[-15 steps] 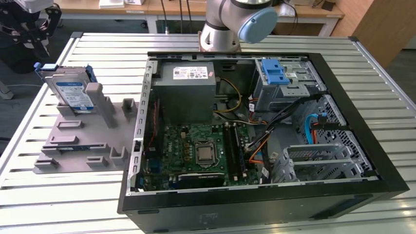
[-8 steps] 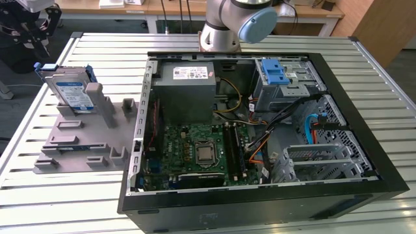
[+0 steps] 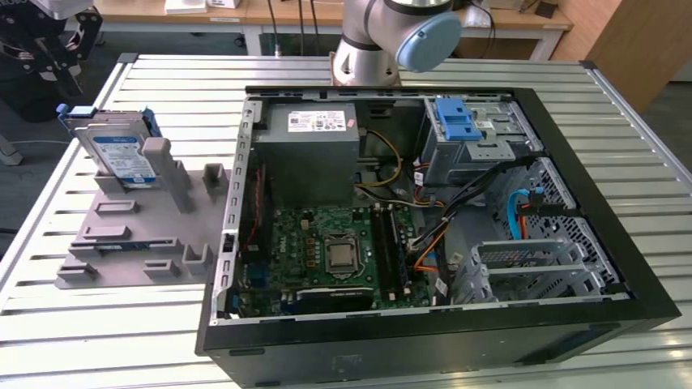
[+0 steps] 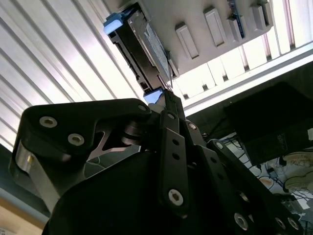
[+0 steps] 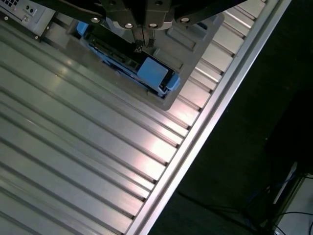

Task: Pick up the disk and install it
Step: 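Pick up the disk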

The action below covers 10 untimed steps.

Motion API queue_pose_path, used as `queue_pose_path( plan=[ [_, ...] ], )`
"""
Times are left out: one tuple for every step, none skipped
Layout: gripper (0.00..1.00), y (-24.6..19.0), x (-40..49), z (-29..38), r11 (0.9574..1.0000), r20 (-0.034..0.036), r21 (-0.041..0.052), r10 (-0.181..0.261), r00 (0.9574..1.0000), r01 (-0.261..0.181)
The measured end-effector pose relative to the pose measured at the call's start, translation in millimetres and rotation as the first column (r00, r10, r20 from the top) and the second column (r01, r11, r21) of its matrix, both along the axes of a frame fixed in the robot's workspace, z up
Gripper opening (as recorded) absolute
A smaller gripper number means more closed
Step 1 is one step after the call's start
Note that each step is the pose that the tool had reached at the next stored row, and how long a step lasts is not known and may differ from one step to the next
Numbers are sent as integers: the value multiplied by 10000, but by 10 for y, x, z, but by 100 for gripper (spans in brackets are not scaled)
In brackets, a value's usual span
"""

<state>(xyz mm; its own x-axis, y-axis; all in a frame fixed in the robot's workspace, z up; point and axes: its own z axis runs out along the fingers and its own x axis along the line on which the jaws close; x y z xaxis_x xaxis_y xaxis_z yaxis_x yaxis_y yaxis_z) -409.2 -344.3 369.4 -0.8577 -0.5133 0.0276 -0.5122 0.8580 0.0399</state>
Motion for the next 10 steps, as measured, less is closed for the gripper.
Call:
queue_pose_path(
  plan=[
    [11, 0, 0, 0, 10000, 0, 0, 44, 10000, -44],
    [11, 0, 0, 0, 10000, 0, 0, 91, 10000, -91],
    [11, 0, 0, 0, 9999, 0, 0, 139, 9999, -139],
    [11, 0, 0, 0, 9998, 0, 0, 186, 9998, -186],
    [11, 0, 0, 0, 9997, -1, 0, 232, 9997, -232],
    [11, 0, 0, 0, 9996, -1, 0, 277, 9996, -277],
    [11, 0, 0, 0, 9995, -1, -1, 321, 9995, -321],
    [11, 0, 0, 0, 9993, -1, 0, 366, 9993, -366],
    [11, 0, 0, 0, 9991, 0, 0, 415, 9991, -415],
    [11, 0, 0, 0, 9989, 0, 0, 470, 9989, -470]
  ],
)
